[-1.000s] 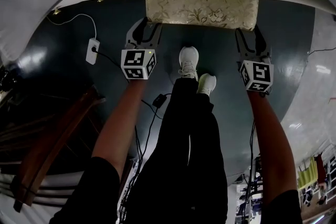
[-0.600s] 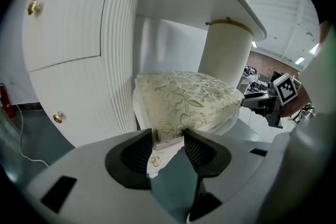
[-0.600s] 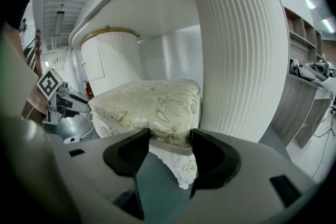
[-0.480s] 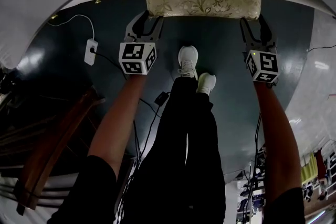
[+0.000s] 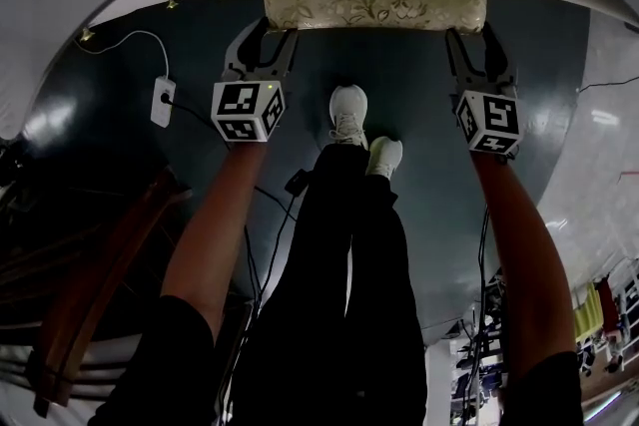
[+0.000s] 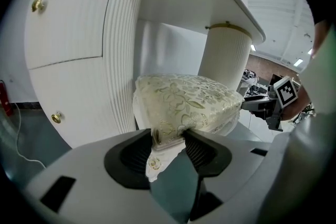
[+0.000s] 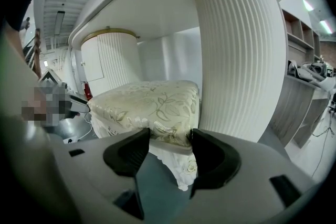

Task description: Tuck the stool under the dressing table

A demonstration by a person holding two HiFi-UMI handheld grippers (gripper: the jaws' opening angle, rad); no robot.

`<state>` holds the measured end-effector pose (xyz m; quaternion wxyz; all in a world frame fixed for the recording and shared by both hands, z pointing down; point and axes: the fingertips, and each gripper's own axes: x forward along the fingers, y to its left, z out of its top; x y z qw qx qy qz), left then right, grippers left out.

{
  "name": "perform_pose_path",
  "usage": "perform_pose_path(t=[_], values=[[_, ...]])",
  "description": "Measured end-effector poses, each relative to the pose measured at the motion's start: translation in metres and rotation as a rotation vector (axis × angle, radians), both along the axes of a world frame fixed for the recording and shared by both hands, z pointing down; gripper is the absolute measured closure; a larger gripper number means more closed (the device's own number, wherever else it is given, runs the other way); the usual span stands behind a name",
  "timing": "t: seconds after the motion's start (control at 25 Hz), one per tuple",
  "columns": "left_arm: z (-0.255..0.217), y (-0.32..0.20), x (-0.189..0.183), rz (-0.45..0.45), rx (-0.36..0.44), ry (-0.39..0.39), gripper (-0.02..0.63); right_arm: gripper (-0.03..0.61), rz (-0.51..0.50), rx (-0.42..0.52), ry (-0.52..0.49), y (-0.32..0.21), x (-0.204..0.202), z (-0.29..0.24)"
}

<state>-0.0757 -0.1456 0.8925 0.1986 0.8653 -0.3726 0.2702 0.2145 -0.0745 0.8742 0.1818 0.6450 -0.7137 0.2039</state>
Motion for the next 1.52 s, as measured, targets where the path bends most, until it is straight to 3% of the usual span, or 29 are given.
perform_pose_path(t=[0.28, 0.48, 0.72, 0.88, 1.12, 1.32, 1.52], values=[[0.002, 0.003, -0.002, -0.029, 0.007, -0.009, 0.411, 0.334, -0.015, -0.002, -0.019, 0.002, 0.0, 0.0], [-0.026, 0.017, -0.011, -0.156, -0.023, 0.095, 0.41, 0.334, 0.045, 0.07, -0.067, 0.017, 0.001, -0.043], [-0.084, 0.072, -0.012, -0.121, -0.02, 0.095, 0.41, 0.334, 0.076, 0.126, -0.116, 0.046, -0.014, -0.106], [-0.146, 0.099, -0.002, -0.1, 0.021, 0.127, 0.41, 0.334, 0.04, 0.172, -0.122, 0.061, -0.035, -0.172], [-0.269, 0.148, 0.006, -0.121, 0.037, 0.171, 0.41, 0.334, -0.021, 0.253, -0.16, 0.102, -0.079, -0.329], [-0.395, 0.177, 0.019, -0.047, 0.136, 0.223, 0.41, 0.334, -0.029, 0.283, -0.16, 0.147, -0.095, -0.435], [-0.492, 0.234, 0.008, 0.002, 0.158, 0.274, 0.41, 0.334, -0.066, 0.321, -0.224, 0.202, -0.138, -0.514]])
